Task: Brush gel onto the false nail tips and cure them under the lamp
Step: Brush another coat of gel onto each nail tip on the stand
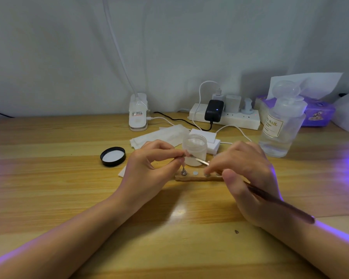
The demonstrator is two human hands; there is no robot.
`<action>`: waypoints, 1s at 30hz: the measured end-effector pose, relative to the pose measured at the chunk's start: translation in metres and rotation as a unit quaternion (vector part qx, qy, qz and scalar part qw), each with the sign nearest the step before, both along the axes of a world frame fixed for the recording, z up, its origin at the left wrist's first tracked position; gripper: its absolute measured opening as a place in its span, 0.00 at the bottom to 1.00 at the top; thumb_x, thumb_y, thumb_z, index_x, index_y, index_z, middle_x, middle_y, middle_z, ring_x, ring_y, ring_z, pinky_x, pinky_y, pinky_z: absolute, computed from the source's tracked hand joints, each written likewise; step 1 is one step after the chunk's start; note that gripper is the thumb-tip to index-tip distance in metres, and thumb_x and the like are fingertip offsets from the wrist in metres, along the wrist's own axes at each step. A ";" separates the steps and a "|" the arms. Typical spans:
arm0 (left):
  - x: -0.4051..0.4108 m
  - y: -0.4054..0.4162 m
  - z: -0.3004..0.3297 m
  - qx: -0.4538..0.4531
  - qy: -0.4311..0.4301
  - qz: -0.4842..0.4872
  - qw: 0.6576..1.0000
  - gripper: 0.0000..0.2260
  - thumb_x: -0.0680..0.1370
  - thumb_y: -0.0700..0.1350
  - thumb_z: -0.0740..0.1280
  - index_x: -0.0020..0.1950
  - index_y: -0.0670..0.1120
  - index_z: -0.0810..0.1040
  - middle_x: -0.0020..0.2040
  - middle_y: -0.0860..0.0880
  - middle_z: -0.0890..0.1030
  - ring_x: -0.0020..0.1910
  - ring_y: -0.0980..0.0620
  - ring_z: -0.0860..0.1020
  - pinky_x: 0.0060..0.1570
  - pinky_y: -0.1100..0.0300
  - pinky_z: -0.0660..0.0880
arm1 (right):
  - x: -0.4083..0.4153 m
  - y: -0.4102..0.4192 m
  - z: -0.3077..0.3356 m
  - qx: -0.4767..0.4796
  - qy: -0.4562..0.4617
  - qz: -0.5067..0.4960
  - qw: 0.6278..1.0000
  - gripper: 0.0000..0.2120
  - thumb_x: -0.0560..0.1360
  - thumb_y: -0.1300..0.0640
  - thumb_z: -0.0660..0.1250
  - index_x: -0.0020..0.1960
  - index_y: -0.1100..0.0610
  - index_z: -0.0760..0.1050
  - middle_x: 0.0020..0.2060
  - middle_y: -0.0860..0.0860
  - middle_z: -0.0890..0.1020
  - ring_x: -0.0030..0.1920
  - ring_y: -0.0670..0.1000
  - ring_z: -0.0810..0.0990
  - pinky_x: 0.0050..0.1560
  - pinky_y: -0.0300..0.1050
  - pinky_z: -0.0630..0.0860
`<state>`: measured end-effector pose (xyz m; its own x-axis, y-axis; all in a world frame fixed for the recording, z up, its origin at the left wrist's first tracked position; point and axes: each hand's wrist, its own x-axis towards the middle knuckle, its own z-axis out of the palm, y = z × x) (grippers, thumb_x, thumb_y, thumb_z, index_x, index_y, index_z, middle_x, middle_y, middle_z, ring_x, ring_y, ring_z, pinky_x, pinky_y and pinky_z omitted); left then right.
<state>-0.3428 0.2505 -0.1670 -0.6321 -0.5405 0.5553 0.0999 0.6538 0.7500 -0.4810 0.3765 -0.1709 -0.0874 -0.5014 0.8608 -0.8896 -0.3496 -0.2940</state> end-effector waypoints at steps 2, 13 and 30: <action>0.000 0.000 0.000 -0.001 -0.003 -0.002 1.000 0.10 0.71 0.40 0.71 0.45 0.55 0.82 0.40 0.55 0.80 0.45 0.52 0.77 0.47 0.58 0.73 | 0.002 0.000 0.001 0.009 0.006 -0.024 1.000 0.18 0.76 0.48 0.56 0.42 0.58 0.81 0.37 0.45 0.80 0.41 0.48 0.75 0.45 0.49 0.68; -0.001 0.002 0.003 -0.005 -0.001 -0.012 1.000 0.07 0.69 0.46 0.68 0.45 0.56 0.81 0.41 0.54 0.80 0.46 0.51 0.77 0.47 0.56 0.73 | 0.002 0.001 0.001 0.016 0.011 -0.015 1.000 0.16 0.74 0.51 0.58 0.40 0.58 0.81 0.35 0.47 0.81 0.38 0.48 0.75 0.45 0.50 0.68; -0.001 0.000 0.001 -0.006 -0.002 -0.010 1.000 0.09 0.70 0.40 0.71 0.47 0.52 0.82 0.41 0.53 0.80 0.46 0.52 0.77 0.46 0.58 0.74 | -0.001 -0.001 -0.003 0.022 0.017 -0.003 1.000 0.23 0.79 0.48 0.52 0.39 0.59 0.80 0.35 0.47 0.81 0.38 0.52 0.77 0.44 0.53 0.69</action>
<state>-0.3435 0.2508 -0.1662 -0.6448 -0.5218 0.5585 0.1093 0.6602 0.7431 -0.4816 0.3751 -0.1734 -0.0618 -0.5386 0.8403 -0.9015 -0.3312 -0.2786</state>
